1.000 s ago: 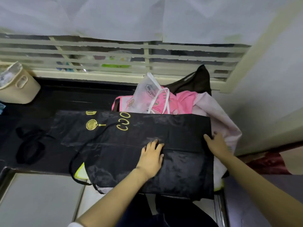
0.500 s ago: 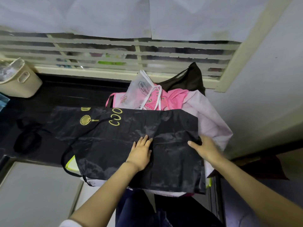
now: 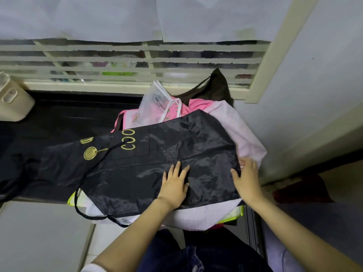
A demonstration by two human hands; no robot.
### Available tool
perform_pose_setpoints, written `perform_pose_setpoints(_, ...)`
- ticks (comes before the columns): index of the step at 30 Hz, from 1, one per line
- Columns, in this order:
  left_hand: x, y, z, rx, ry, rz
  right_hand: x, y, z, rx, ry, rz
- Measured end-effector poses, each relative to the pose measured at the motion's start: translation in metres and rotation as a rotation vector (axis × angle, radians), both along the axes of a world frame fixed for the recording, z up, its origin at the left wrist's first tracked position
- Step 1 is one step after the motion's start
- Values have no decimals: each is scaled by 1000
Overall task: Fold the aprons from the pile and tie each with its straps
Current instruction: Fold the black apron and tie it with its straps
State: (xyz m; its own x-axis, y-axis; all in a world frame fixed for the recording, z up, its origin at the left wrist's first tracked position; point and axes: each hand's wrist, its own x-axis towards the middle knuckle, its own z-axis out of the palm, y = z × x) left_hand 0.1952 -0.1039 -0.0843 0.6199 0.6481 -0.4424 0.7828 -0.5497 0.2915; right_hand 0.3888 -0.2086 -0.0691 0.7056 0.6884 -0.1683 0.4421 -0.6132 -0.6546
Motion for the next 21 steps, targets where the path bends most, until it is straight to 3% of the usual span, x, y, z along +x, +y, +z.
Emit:
perform_pose_setpoints(5, 2, -4, 4, 72, -1, 2, -3, -15, -2, 75, -11, -18)
perform_pose_setpoints(12, -6, -33, 7, 189, 47, -91, 1, -7, -7, -77, 246, 49)
perform_pose_setpoints(16, -12, -41, -2, 163, 126, -172, 4, -4, 1, -114, 208, 138)
perform_pose_setpoints(21, -14, -50, -5, 268, -48, -170, 9, -6, 8, -102, 247, 171)
